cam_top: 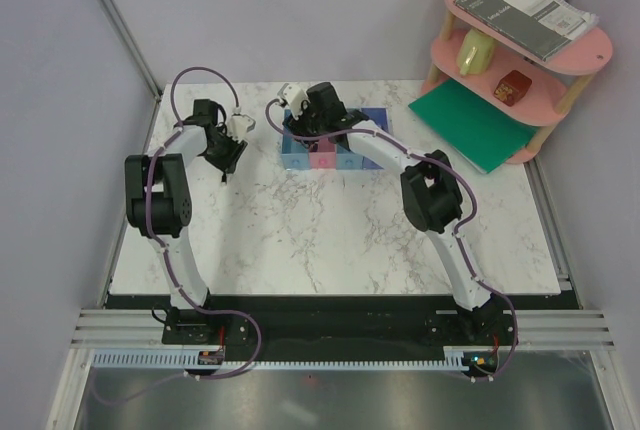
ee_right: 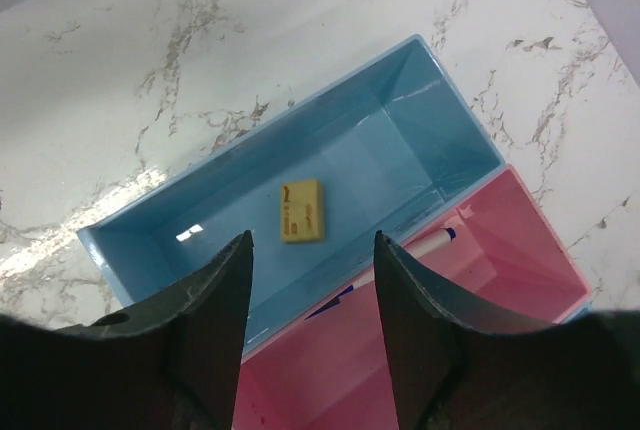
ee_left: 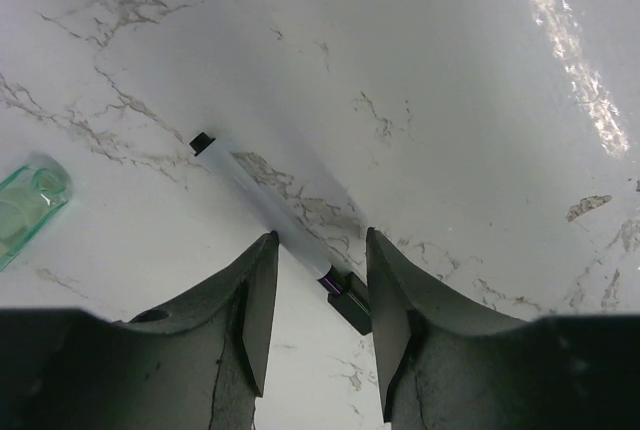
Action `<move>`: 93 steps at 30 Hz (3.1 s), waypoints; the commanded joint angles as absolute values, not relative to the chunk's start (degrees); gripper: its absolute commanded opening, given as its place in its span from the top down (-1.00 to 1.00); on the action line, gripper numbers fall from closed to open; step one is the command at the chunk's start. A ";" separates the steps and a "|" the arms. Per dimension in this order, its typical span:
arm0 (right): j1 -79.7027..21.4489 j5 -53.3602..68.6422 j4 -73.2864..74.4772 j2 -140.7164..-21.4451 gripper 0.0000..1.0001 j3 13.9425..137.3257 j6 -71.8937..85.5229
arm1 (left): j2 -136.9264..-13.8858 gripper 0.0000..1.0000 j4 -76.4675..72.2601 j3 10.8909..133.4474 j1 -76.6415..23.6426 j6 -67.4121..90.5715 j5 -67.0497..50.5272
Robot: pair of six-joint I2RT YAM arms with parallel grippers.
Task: Sort the stationery into containers
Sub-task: Place the stationery in the storage box, then pick up the pen from the center of the board, then place the pen in the storage box.
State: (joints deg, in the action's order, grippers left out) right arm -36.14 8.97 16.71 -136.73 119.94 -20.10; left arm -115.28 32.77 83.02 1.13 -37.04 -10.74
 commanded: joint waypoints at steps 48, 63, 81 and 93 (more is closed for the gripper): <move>-14.60 -5.01 24.17 -84.91 -0.96 80.52 -21.01 | -113.65 0.96 42.09 91.48 -2.90 -24.45 -19.21; -11.87 6.49 21.88 -85.25 -0.96 69.00 -16.17 | -116.97 0.96 30.16 111.35 -16.08 7.55 -44.92; -10.28 7.91 21.36 -82.09 -0.96 61.79 -17.75 | -130.61 0.96 19.60 117.79 -19.95 7.48 -28.57; -9.67 8.00 21.71 -80.77 -0.96 61.96 -17.40 | -129.38 0.12 19.25 114.17 -20.39 4.13 -24.96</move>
